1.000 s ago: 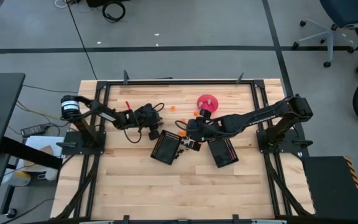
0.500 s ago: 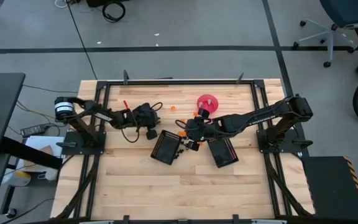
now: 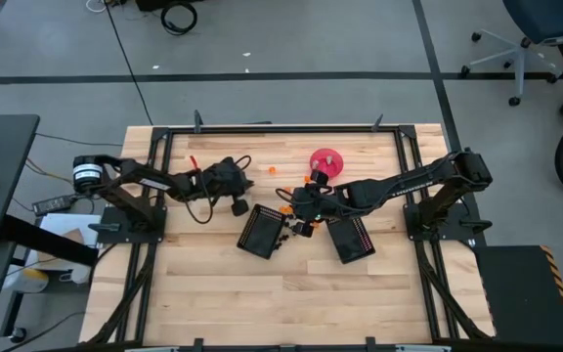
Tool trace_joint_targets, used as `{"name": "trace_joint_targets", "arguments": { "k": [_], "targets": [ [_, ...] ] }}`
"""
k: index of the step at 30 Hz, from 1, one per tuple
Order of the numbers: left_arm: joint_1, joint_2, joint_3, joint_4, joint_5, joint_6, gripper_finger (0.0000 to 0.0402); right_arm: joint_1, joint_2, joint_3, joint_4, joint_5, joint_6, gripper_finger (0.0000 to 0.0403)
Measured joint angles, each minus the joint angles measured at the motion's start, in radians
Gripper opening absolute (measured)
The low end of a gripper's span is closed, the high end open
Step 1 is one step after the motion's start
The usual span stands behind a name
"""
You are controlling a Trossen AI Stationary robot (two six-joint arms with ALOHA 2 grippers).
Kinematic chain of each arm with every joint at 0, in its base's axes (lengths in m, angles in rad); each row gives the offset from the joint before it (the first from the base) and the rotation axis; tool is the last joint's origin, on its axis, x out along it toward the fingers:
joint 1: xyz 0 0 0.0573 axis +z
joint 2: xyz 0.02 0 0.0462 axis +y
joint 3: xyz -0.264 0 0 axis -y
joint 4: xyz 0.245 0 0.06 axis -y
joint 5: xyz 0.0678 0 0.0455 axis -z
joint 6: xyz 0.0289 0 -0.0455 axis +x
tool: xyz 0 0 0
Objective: Sort Halloween decoration
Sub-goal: Put the white skull toy into the pink container
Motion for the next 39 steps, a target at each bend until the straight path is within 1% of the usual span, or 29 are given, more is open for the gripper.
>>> {"name": "trace_joint_targets", "arguments": {
  "k": [3,7,10,16,18,24,31,35,39],
  "targets": [
    [0.0,-0.029,-0.001,-0.068,-0.049,-0.014,0.004,0.0,0.0,0.0,0.0,0.0,0.0,0.0167],
    [0.0,-0.077,-0.001,-0.174,-0.051,-0.021,0.0095,0.0,0.0,0.0,0.0,0.0,-0.005,0.0167],
    [0.0,-0.084,-0.001,-0.237,-0.05,-0.02,0.0128,-0.002,0.0,0.0,0.003,-0.001,-0.011,0.0167],
    [-0.003,-0.084,-0.001,-0.219,-0.05,0.003,0.0165,-0.01,0.001,0.0,0.017,-0.022,-0.022,0.0167],
    [-0.003,-0.084,0.0,-0.22,-0.049,0.003,0.0173,-0.009,0.001,0.0,0.018,-0.024,-0.026,0.0167],
    [0.015,-0.033,0.001,-0.202,0.011,0.003,0.0188,-0.01,0.001,0.0,0.023,-0.027,-0.027,0.0167],
    [0.013,0.06,0.001,-0.112,0.012,0.049,0.0188,-0.008,0.001,0.0,0.029,-0.029,-0.027,0.0167],
    [0.013,0.09,0.002,-0.071,0.014,0.057,0.0186,-0.007,0.001,0.0,0.031,-0.047,-0.027,0.0167],
    [0.013,0.102,0.002,-0.043,0.015,0.07,0.0174,-0.007,0.001,0.0,0.032,-0.047,-0.027,0.0167]
  ]
}}
